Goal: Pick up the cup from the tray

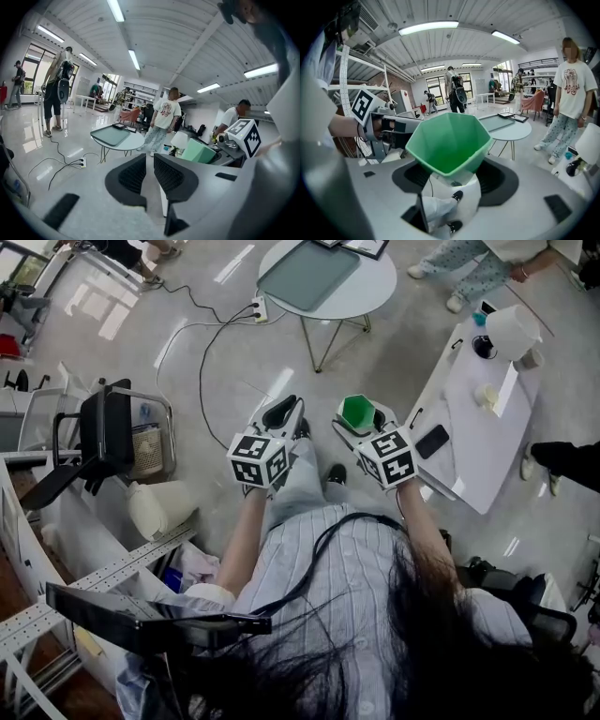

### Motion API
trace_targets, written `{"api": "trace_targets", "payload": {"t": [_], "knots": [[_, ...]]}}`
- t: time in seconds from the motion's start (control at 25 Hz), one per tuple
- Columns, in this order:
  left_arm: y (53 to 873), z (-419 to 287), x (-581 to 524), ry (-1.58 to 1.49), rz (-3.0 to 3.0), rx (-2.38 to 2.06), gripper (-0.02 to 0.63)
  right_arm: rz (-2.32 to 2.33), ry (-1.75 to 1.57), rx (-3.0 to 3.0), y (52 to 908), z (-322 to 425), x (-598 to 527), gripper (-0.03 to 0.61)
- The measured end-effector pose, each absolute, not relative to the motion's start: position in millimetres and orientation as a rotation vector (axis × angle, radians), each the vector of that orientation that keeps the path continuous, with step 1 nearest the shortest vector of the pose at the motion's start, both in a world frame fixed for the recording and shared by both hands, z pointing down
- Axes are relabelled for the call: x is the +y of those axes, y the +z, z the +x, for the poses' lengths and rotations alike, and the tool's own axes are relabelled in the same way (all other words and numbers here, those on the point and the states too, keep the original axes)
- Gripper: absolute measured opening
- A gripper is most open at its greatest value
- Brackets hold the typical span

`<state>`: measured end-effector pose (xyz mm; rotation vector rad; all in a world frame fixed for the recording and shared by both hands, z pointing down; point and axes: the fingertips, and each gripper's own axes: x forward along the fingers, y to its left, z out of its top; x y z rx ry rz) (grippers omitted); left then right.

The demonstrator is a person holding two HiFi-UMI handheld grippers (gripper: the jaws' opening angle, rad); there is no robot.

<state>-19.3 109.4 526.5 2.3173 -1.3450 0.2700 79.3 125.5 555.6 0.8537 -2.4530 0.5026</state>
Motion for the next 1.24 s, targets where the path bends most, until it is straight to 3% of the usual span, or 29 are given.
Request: {"api": "trace_targets", "payload": {"t": [1.24], "knots": [[523.9,-0.6,129.8,0.304,2.339,-1.332,0.051,0.809,0.494,-2.462,559.3,88.5,146.2,0.305]]}}
